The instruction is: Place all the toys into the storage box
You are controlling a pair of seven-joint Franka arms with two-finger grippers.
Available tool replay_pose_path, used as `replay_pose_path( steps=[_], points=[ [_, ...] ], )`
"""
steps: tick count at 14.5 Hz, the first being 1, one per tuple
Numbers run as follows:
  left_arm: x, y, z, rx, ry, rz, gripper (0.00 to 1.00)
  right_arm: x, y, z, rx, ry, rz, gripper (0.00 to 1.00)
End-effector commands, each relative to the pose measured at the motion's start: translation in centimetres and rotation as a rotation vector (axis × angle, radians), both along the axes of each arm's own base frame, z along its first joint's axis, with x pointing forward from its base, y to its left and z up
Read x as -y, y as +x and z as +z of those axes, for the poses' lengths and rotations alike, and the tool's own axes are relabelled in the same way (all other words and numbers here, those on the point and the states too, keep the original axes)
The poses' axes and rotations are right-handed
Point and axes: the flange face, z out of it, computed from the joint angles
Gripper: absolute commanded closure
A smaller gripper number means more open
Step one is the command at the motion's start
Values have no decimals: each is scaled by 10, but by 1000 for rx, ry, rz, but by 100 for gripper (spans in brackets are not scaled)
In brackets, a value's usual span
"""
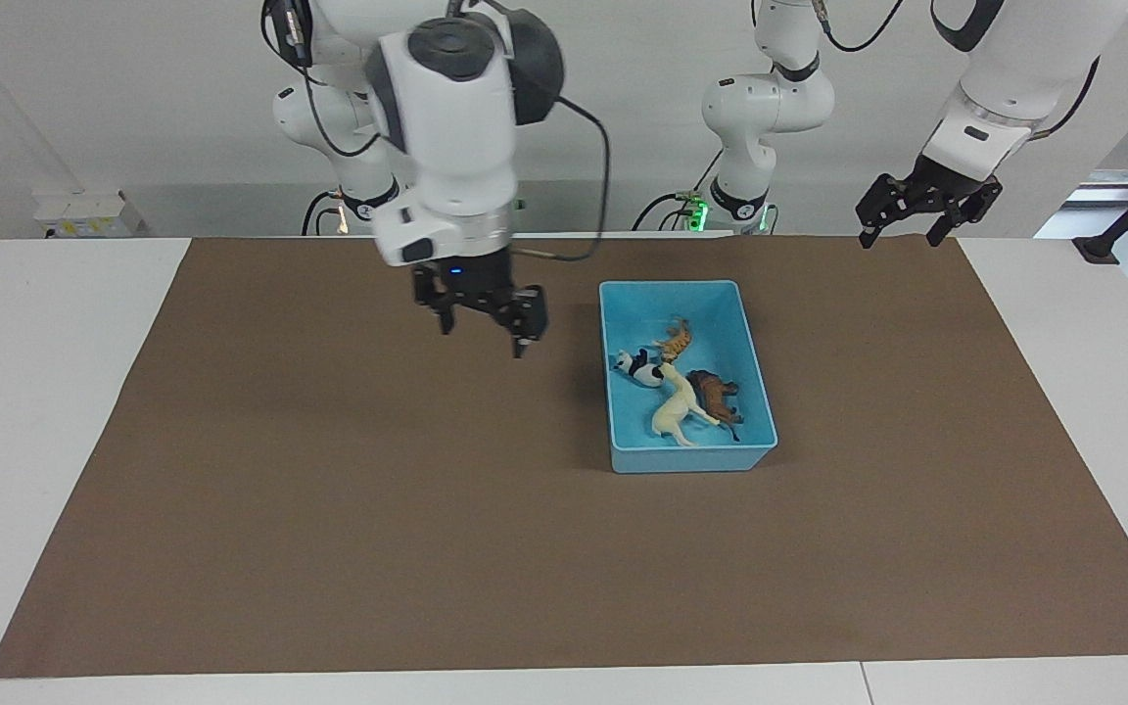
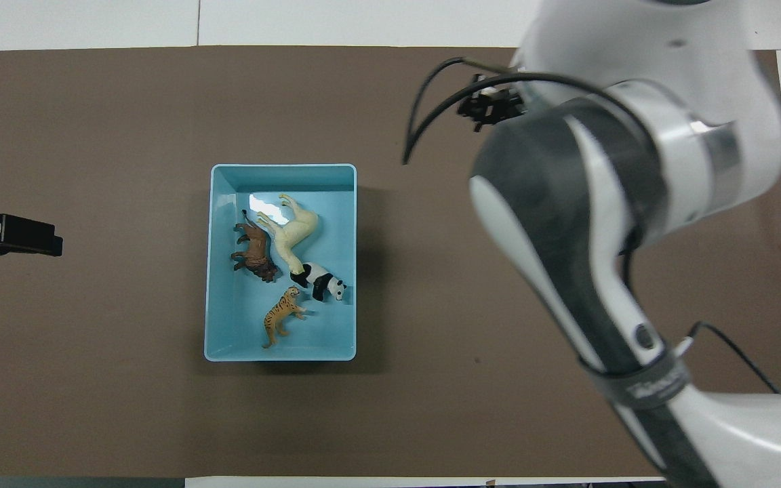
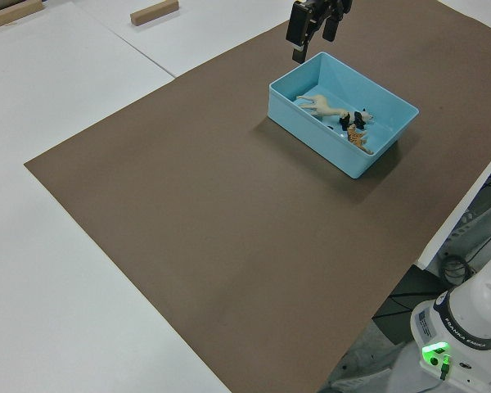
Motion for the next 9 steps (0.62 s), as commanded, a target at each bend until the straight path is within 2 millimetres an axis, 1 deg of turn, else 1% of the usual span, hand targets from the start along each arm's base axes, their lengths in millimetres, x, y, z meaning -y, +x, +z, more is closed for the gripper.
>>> replay_pose_path(
  steps=[1,3,5,6,7,9],
  points=[
    [1,-14,0,-10,-1,-45,0,89,11,-8,-42,-4,143,0],
    [0,-12,4,4,0,-34,0,149,12,-10,-59,-5,236,0],
    [-6,-13,3,-3,-1,-23,0,194,2,-12,-83,6,255,0],
    [-6,-13,3,-3,-1,-23,0,218,-6,-17,-101,16,295,0],
    [-6,-13,3,-2,0,-23,0,235,-17,-21,-116,29,339,0],
    [-4,-13,3,-2,0,-26,0,284,-47,-24,-124,57,341,0]
  ],
)
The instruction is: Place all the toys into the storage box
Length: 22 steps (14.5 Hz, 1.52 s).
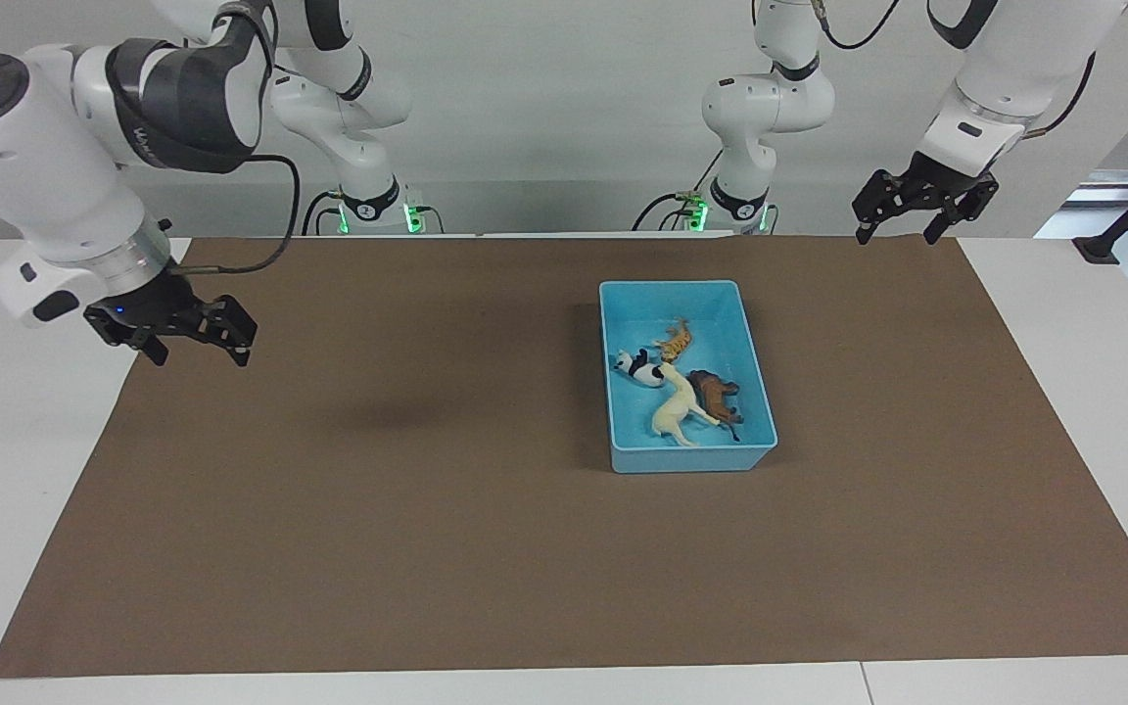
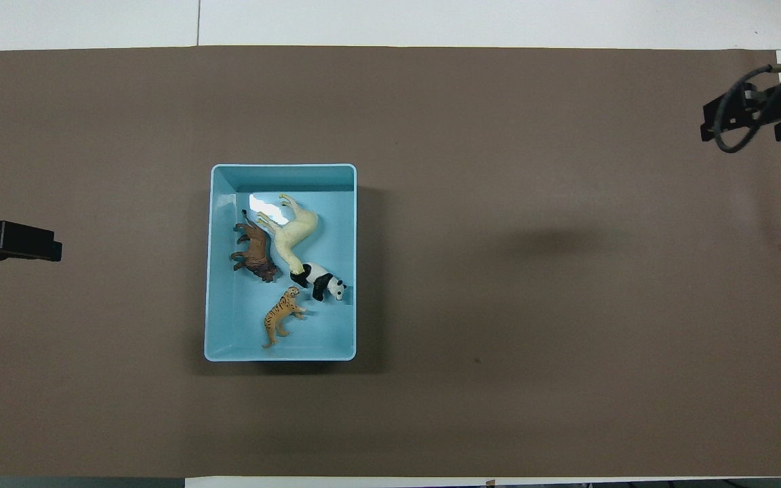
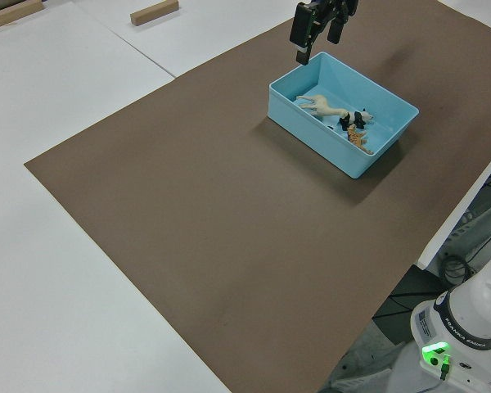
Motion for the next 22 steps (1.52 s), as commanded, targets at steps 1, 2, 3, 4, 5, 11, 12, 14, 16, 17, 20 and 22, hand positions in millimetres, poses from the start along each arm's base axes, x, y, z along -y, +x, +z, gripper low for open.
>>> replay_pose_path(
  steps=[1,2,3,4,5,11,12,14,16,17,20,22],
  points=[
    [-2,-9,2,-4,1,-13,0,48,-54,-3,-21,53,38,0],
    [-3,-9,2,-4,1,-11,0,53,-67,1,-22,59,50,0],
    [-3,-9,2,-4,1,-10,0,64,-83,4,-25,49,35,0],
    [-3,-9,1,-6,1,-10,0,74,-98,10,-13,42,20,0],
    [-3,-9,2,-4,1,-10,0,76,-112,18,-8,48,17,0],
    [-3,-9,2,-4,1,-10,0,95,-162,83,-72,61,-40,0],
    [-3,-9,2,-4,1,-10,0,97,-160,82,-74,55,-37,0],
    [-3,-9,2,-4,1,-10,0,94,-152,83,-42,-13,-18,0],
    [-3,-9,2,-4,1,-10,0,80,-145,85,-36,-55,17,0],
    [-3,-9,2,-4,0,-10,0,76,-139,80,-46,-60,23,0],
    [-3,-9,2,-4,1,-10,0,76,-135,94,-20,-65,18,0],
    [-3,-9,2,-4,1,-10,0,76,-137,94,-23,-55,16,0]
  ],
)
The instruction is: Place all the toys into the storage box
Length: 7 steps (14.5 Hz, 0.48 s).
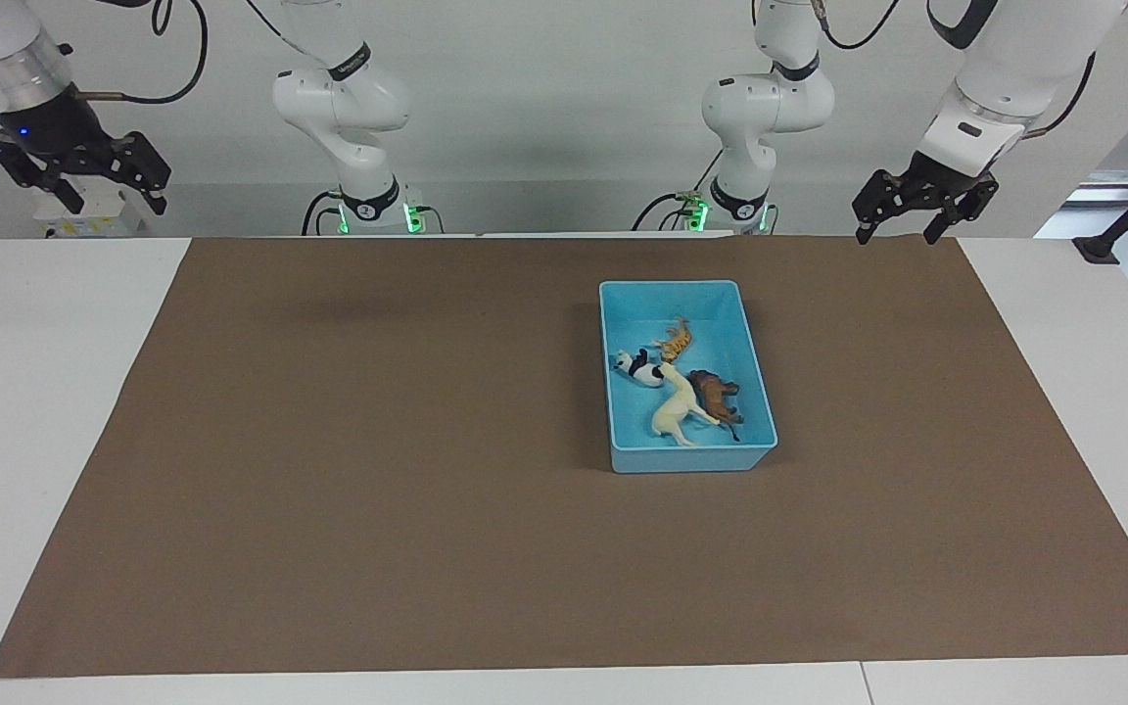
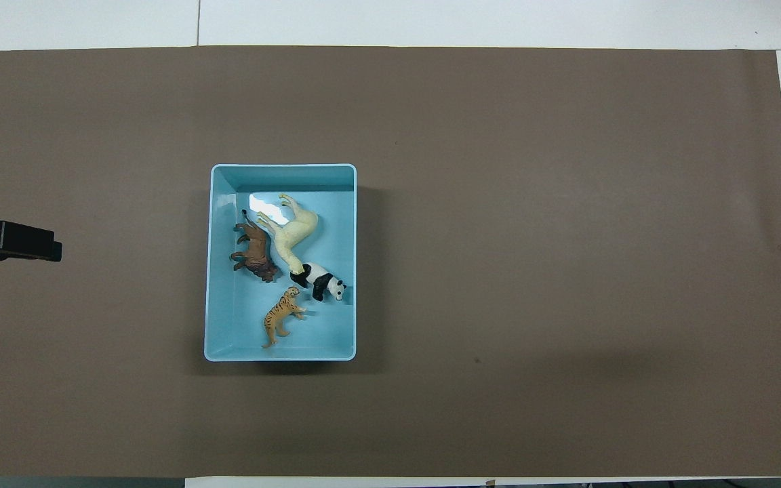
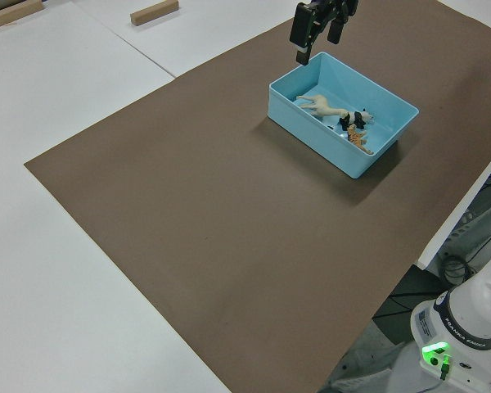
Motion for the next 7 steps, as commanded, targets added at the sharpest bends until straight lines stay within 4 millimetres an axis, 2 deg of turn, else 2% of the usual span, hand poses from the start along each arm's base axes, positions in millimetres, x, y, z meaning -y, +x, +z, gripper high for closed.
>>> replay_pose_path(
  steps=[1,7],
  points=[
    [-4,-9,2,-4,1,-10,0,5,0,5,-1,-3,-5,0],
    [-4,-9,2,-4,1,-10,0,4,-1,6,5,18,-5,0]
  ],
)
